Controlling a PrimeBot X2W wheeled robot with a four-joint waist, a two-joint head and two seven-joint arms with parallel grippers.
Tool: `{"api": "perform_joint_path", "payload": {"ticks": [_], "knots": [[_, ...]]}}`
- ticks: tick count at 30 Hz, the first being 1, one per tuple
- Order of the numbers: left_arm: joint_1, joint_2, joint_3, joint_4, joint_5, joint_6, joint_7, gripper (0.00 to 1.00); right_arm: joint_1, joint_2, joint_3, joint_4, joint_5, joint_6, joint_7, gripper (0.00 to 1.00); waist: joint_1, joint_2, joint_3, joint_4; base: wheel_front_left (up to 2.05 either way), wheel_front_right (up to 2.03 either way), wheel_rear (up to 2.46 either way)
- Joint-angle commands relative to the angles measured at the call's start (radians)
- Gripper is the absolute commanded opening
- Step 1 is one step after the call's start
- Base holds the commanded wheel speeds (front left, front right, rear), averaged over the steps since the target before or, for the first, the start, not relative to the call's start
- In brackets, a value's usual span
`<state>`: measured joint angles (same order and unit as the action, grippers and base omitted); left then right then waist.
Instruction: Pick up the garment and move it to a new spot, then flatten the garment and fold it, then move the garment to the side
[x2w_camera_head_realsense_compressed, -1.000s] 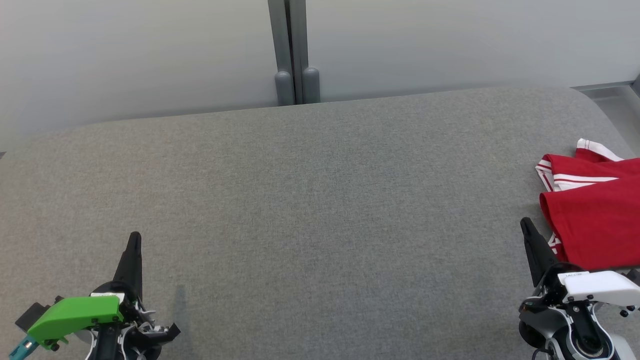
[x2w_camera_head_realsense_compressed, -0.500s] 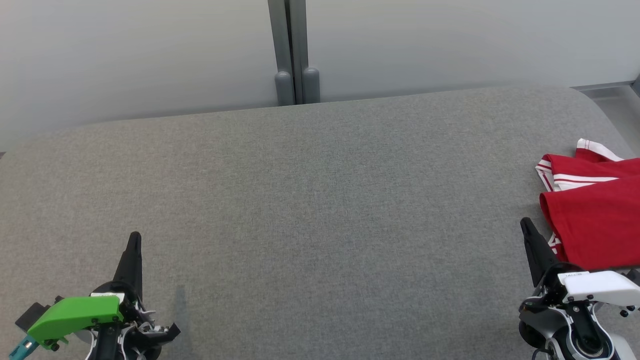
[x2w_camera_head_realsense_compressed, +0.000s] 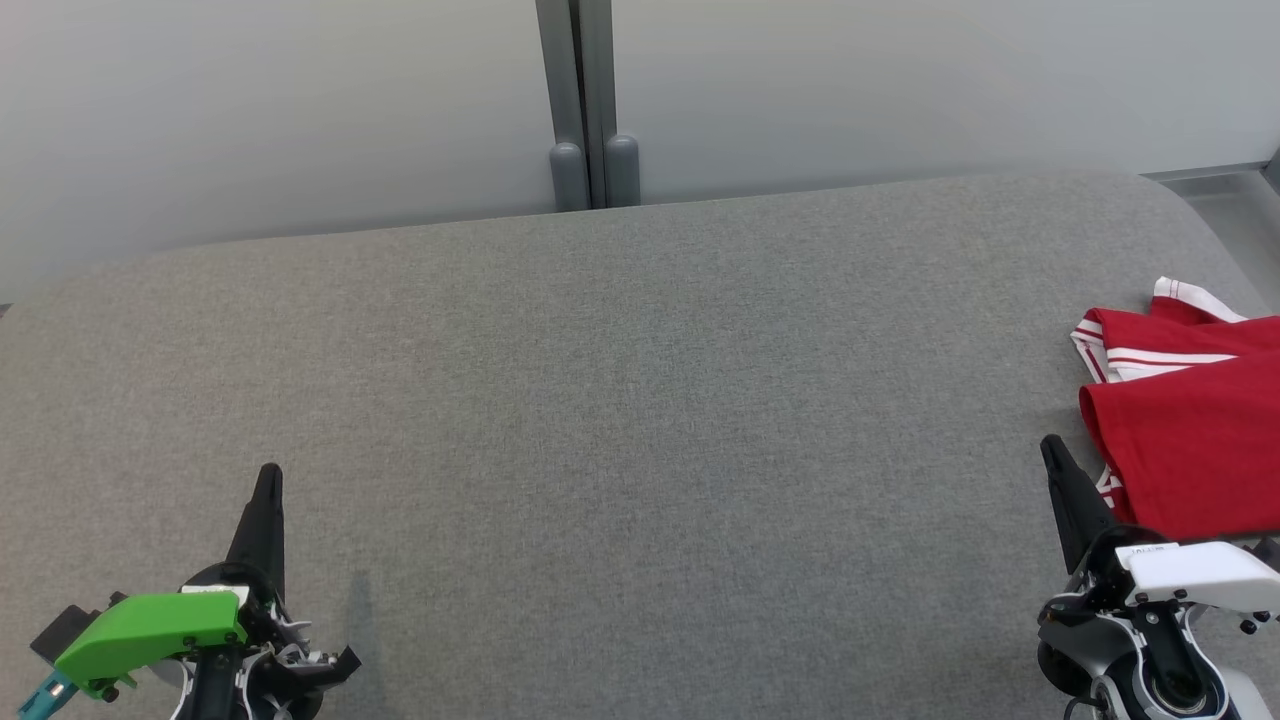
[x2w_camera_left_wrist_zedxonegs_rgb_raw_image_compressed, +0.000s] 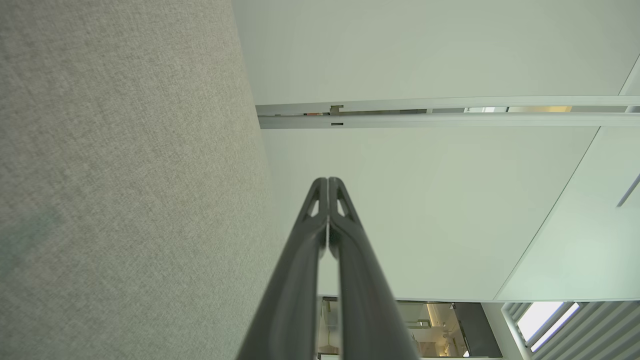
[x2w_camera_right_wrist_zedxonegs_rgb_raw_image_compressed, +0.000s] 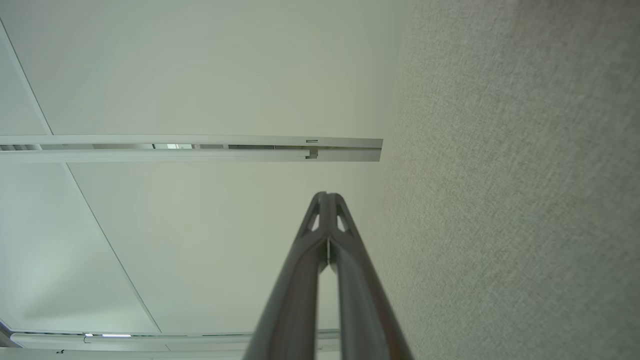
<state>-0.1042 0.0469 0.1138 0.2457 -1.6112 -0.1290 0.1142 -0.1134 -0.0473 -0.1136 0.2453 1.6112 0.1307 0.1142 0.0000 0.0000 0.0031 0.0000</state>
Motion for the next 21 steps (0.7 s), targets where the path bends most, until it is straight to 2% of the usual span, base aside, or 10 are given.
{"api": "perform_joint_path", "payload": {"ticks": [1,21], "knots": [[-0.010,0.006,0.002,-0.002,-0.004,-0.005,0.003,0.00,0.010,-0.006,-0.002,-0.004,0.004,0.000,0.003,0.00,0.0000,0.0000,0.000,0.000,0.00,0.00,0.00],[-0.010,0.006,0.002,-0.002,-0.004,-0.005,0.003,0.00,0.010,-0.006,-0.002,-0.004,0.004,0.000,0.003,0.00,0.0000,0.0000,0.000,0.000,0.00,0.00,0.00]]}}
